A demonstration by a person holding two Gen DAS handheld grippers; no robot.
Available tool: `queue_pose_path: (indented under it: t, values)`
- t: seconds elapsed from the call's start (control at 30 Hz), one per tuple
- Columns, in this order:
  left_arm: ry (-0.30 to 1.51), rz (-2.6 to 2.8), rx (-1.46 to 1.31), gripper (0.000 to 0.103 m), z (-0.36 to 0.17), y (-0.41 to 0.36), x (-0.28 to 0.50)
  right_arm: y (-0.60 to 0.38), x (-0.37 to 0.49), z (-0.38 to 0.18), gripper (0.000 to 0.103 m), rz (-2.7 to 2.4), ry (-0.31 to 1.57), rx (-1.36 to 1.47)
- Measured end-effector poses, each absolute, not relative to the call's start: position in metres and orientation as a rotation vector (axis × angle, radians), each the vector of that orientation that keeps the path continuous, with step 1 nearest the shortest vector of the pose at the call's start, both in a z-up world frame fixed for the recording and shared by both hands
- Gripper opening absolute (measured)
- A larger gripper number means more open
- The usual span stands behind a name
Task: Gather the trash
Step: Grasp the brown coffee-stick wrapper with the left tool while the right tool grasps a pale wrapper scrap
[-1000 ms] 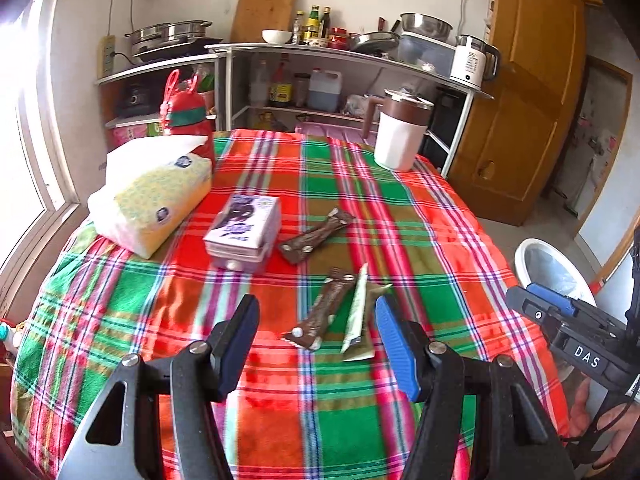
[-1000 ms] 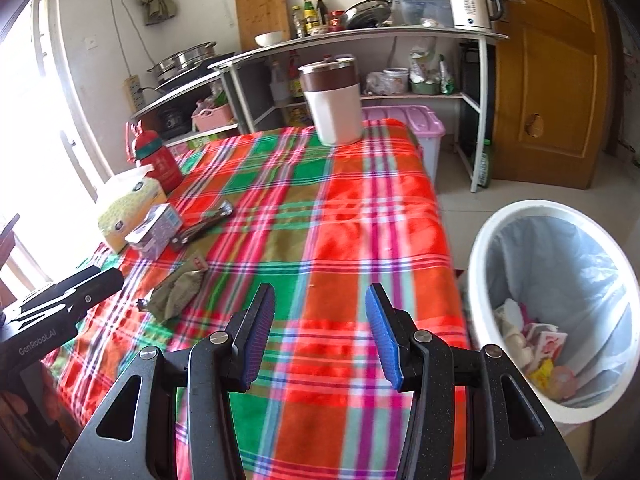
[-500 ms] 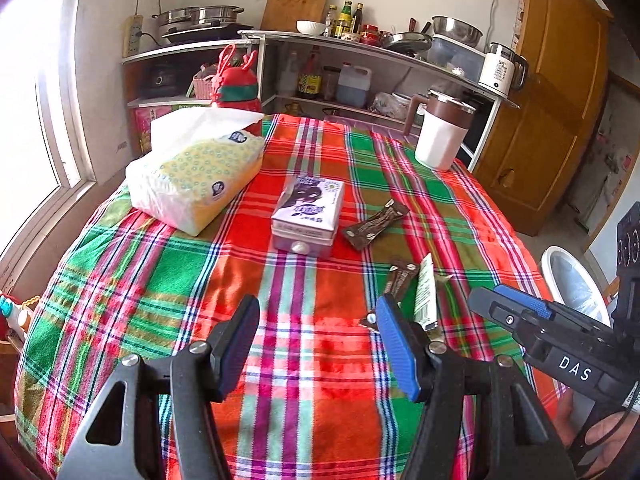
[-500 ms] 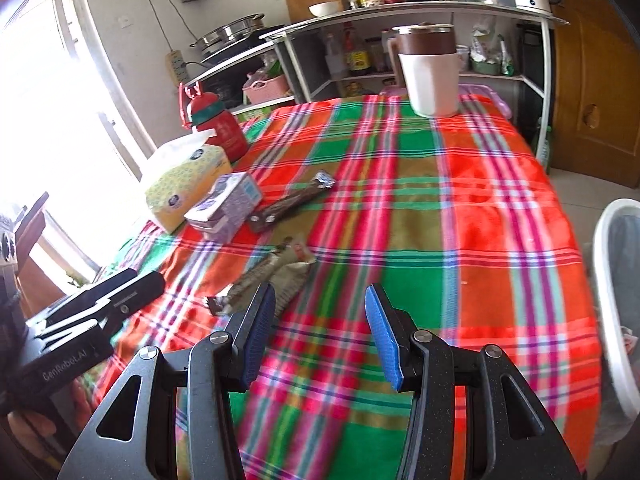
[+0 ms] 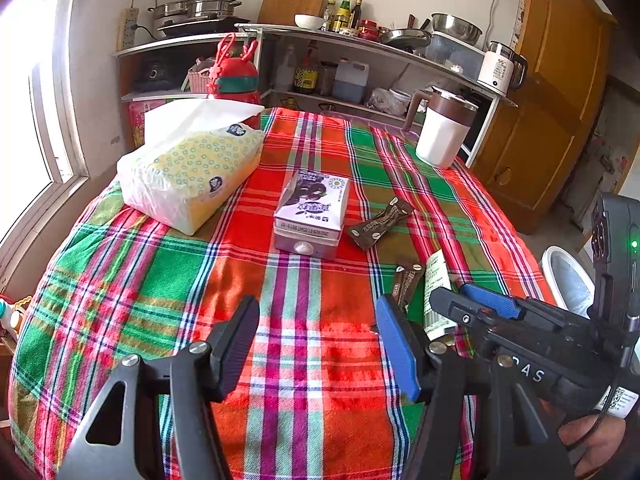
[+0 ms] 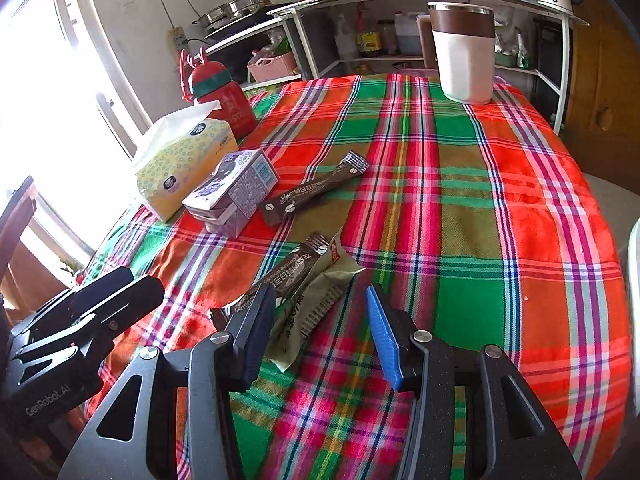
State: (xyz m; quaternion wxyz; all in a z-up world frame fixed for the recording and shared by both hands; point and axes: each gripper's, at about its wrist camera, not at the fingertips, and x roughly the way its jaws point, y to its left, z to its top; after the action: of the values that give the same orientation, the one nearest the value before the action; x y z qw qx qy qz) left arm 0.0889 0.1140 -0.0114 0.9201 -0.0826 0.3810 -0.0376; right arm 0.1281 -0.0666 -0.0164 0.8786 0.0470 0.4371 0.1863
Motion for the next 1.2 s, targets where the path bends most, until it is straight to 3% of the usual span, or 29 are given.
queue_pose_path:
  t: [0.1,0.13,0.83,0.93,1.07,1.2]
  values:
    - [0.791,-0.097,-0.174,0.063,-0.013,0.11,0.093,-0.069,0.129,-0.019,0.015,0.379,0.919,0.087]
    - [0.796,-0.1,-0.172,0.063,-0.014,0.108,0.094,-0.071,0.129,-0.019,0.013,0.384,0.918,0.097]
    - [0.9,-0.205,-0.06,0.062,-0.039,0.05,0.133,-0.127,0.119,-0.006,0.007,0.266,0.854,0.144]
    - [0.908,-0.199,-0.04,0.059,-0.04,0.046,0.136,-0.133,0.119,-0.006,0.007,0.266,0.851,0.155]
    - [0.907,-0.186,-0.017,0.043,-0.039,0.044,0.139,-0.136,0.119,-0.005,0.007,0.301,0.848,0.178]
    - [0.899,-0.17,0.004,0.034,-0.04,0.042,0.138,-0.133,0.121,-0.008,0.007,0.337,0.869,0.189]
